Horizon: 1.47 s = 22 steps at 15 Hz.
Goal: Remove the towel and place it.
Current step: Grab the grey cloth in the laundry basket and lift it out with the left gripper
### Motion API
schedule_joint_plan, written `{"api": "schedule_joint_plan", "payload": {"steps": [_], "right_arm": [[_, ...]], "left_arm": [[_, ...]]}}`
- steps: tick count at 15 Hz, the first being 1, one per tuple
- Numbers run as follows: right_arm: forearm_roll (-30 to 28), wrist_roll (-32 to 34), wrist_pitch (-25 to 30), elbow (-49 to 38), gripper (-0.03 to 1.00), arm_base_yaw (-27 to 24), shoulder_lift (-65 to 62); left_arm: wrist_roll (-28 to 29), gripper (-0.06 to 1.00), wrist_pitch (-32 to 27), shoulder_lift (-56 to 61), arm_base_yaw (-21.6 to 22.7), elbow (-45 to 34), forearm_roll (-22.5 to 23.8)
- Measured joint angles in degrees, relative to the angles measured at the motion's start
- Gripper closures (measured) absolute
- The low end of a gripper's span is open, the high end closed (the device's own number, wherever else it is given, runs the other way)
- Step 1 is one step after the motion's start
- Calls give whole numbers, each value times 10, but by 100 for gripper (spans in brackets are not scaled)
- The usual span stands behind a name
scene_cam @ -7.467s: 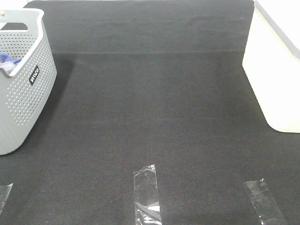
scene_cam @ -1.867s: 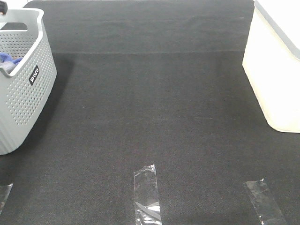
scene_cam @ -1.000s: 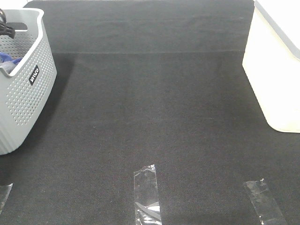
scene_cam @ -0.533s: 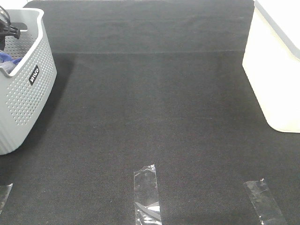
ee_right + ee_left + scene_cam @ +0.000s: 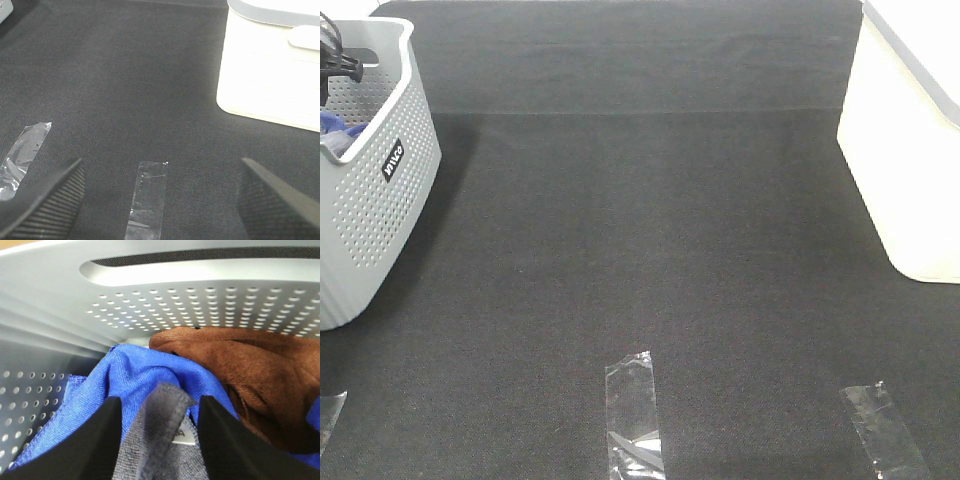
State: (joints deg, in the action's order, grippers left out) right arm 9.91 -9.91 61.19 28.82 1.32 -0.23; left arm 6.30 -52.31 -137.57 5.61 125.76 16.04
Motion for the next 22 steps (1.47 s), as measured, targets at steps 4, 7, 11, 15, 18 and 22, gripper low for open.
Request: {"api": "schedule_joint_plan", "payload": {"steps": [4,7,11,15,18,22], "right_arm": [[0,0,0,0,20,0,0],[0,0,0,0,20,0,0],[-1,0,0,0,20,0,0],[-1,0,0,0,20,0,0],[-1,0,0,0,20,0,0],[-1,0,0,0,20,0,0]], "left_arm": [[0,48,0,0,0,0,1],[0,47,1,-6,0,0,1],[0,44,-1,-22,0,0,1],[0,62,0,-23,0,0,10],[0,83,0,-23,0,0,19],[-26,94,-2,-19,0,0,19]]}}
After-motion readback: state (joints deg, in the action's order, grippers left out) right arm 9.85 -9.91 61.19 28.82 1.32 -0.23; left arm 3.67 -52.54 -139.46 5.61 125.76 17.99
